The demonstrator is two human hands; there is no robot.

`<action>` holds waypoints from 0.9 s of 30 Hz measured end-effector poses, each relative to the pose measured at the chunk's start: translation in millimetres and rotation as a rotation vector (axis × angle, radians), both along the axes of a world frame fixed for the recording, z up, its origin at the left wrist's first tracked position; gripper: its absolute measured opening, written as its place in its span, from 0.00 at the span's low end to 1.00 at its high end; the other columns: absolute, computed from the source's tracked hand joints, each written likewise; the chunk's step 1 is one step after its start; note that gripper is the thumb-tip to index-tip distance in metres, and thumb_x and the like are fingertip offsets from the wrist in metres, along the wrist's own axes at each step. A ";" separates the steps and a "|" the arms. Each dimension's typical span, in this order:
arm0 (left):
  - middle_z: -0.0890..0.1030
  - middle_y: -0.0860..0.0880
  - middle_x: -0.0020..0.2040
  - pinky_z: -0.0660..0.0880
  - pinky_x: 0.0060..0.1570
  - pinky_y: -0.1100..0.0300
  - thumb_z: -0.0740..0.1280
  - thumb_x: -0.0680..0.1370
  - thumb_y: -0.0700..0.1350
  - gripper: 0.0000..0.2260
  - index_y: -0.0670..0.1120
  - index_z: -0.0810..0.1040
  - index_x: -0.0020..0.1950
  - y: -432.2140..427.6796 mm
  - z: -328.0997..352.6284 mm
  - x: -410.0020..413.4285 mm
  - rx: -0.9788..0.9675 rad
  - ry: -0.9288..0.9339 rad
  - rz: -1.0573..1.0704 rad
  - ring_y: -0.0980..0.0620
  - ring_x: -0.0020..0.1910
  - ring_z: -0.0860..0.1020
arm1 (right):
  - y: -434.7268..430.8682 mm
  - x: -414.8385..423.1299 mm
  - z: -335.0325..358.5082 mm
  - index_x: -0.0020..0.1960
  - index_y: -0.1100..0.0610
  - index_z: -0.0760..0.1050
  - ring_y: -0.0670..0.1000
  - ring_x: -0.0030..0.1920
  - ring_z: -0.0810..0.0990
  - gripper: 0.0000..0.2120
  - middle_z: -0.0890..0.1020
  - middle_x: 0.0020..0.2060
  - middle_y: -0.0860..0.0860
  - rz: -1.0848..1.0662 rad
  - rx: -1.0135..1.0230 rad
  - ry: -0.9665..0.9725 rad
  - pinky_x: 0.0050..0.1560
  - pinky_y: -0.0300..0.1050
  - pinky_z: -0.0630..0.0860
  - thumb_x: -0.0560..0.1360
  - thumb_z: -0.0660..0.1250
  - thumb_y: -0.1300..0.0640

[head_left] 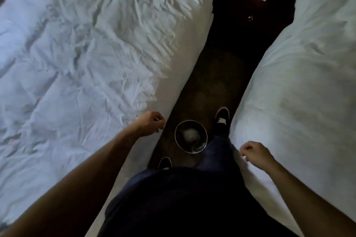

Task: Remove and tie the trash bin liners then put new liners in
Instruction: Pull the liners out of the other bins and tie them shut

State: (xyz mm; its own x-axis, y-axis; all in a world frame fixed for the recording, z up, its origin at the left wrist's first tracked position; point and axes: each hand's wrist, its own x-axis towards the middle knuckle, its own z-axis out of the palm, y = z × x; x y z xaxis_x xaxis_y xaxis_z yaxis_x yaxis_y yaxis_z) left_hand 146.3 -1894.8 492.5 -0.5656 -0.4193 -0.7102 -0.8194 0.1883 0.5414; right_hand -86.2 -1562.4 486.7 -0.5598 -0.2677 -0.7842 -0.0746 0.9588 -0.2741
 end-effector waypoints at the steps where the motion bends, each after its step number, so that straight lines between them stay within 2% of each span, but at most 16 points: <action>1: 0.85 0.49 0.40 0.72 0.28 0.68 0.67 0.80 0.45 0.05 0.46 0.81 0.47 -4.4 -3.2 -11.6 -0.003 -0.013 0.025 0.59 0.29 0.80 | -14.2 -18.6 -5.3 0.41 0.51 0.80 0.53 0.44 0.84 0.06 0.85 0.40 0.49 0.056 -0.008 -0.020 0.50 0.48 0.79 0.76 0.67 0.56; 5: 0.86 0.45 0.43 0.73 0.30 0.65 0.66 0.80 0.46 0.07 0.44 0.81 0.48 -4.4 -20.3 -35.4 0.012 -0.117 0.184 0.51 0.34 0.82 | -83.1 -99.7 -25.1 0.43 0.50 0.80 0.52 0.45 0.82 0.06 0.84 0.42 0.50 0.311 -0.039 -0.075 0.46 0.46 0.77 0.78 0.66 0.54; 8: 0.86 0.43 0.43 0.78 0.37 0.57 0.67 0.79 0.48 0.09 0.44 0.82 0.46 24.4 -22.7 -34.8 0.041 -0.212 0.371 0.46 0.39 0.83 | -147.8 -148.2 -27.7 0.44 0.51 0.80 0.52 0.44 0.82 0.07 0.84 0.41 0.50 0.526 -0.069 -0.124 0.48 0.50 0.79 0.79 0.66 0.52; 10: 0.85 0.45 0.40 0.79 0.41 0.53 0.67 0.78 0.50 0.11 0.44 0.82 0.44 52.4 -20.1 -32.7 0.050 -0.262 0.486 0.48 0.38 0.82 | -195.6 -170.5 -27.1 0.43 0.53 0.80 0.53 0.44 0.82 0.07 0.84 0.40 0.51 0.659 -0.108 -0.169 0.48 0.50 0.79 0.78 0.67 0.54; 13: 0.84 0.48 0.39 0.79 0.42 0.56 0.67 0.80 0.47 0.08 0.47 0.82 0.44 108.2 -6.0 -29.9 0.103 -0.294 0.666 0.52 0.35 0.81 | -261.9 -177.9 -20.0 0.44 0.52 0.81 0.52 0.43 0.84 0.04 0.84 0.41 0.50 0.773 -0.167 -0.228 0.48 0.49 0.79 0.78 0.68 0.56; 16: 0.85 0.50 0.37 0.78 0.38 0.56 0.67 0.80 0.47 0.07 0.49 0.81 0.43 177.7 1.8 -22.0 0.152 -0.331 0.920 0.53 0.34 0.81 | -307.3 -156.3 -15.3 0.44 0.54 0.81 0.50 0.39 0.84 0.05 0.85 0.41 0.51 0.840 -0.219 -0.272 0.42 0.45 0.78 0.78 0.68 0.57; 19: 0.83 0.49 0.35 0.74 0.33 0.59 0.67 0.80 0.45 0.07 0.48 0.79 0.43 242.4 -2.3 -21.7 0.211 -0.368 1.099 0.52 0.31 0.79 | -328.1 -124.8 -22.0 0.40 0.53 0.80 0.48 0.33 0.81 0.07 0.86 0.40 0.53 0.917 -0.282 -0.326 0.36 0.40 0.75 0.77 0.69 0.59; 22: 0.78 0.50 0.30 0.70 0.26 0.63 0.67 0.80 0.42 0.09 0.46 0.77 0.40 288.2 -20.5 -30.3 0.243 -0.335 1.245 0.54 0.27 0.74 | -322.9 -98.6 -42.3 0.42 0.53 0.80 0.47 0.32 0.80 0.06 0.86 0.40 0.52 0.991 -0.280 -0.358 0.35 0.39 0.73 0.77 0.68 0.59; 25: 0.79 0.53 0.29 0.71 0.29 0.64 0.67 0.81 0.43 0.07 0.45 0.79 0.44 311.9 -56.0 -33.7 0.229 -0.249 1.360 0.57 0.27 0.75 | -297.5 -80.6 -85.4 0.44 0.53 0.81 0.47 0.34 0.81 0.05 0.85 0.40 0.50 1.076 -0.259 -0.364 0.36 0.40 0.74 0.78 0.68 0.57; 27: 0.81 0.52 0.33 0.73 0.31 0.64 0.66 0.81 0.43 0.06 0.46 0.80 0.46 320.5 -88.6 -35.1 0.202 -0.184 1.410 0.58 0.29 0.77 | -274.1 -75.7 -120.5 0.46 0.52 0.81 0.48 0.36 0.82 0.04 0.85 0.41 0.49 1.133 -0.218 -0.373 0.37 0.41 0.75 0.78 0.68 0.56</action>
